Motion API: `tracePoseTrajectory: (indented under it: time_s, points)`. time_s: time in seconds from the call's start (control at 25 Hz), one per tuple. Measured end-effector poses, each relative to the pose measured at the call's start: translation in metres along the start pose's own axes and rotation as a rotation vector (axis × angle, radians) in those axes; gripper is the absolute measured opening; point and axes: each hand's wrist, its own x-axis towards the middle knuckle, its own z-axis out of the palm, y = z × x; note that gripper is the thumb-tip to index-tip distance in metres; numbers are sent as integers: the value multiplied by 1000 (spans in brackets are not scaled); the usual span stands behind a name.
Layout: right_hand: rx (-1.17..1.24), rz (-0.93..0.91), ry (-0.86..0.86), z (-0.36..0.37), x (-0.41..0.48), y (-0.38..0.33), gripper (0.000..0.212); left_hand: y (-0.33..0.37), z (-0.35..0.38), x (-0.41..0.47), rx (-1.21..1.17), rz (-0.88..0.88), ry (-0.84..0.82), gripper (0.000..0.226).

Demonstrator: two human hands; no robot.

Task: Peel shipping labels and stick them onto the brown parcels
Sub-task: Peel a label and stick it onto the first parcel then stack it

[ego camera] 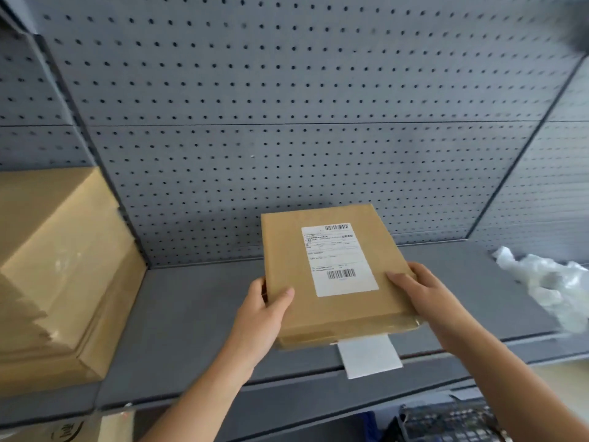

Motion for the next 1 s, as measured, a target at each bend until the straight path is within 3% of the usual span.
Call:
tracePoseTrajectory:
  time_s: [0.28,0.52,0.72,0.84,1.0]
  points:
    - [-43,30,178,-129,21,30,35,15,126,25,86,47,-207,31]
    - [-12,66,272,-199,53,64,31,16,211,46,189,68,-243,26]
    - [-30,90,259,-228,81,87,25,7,255,55,238,69,-230,28]
    - [-50,90,245,-231,93,100,35,-2,266,62,275,54,-212,34]
    - [-77,112,229,-230,100,114,40,-17,270,69,293,79,-207,57]
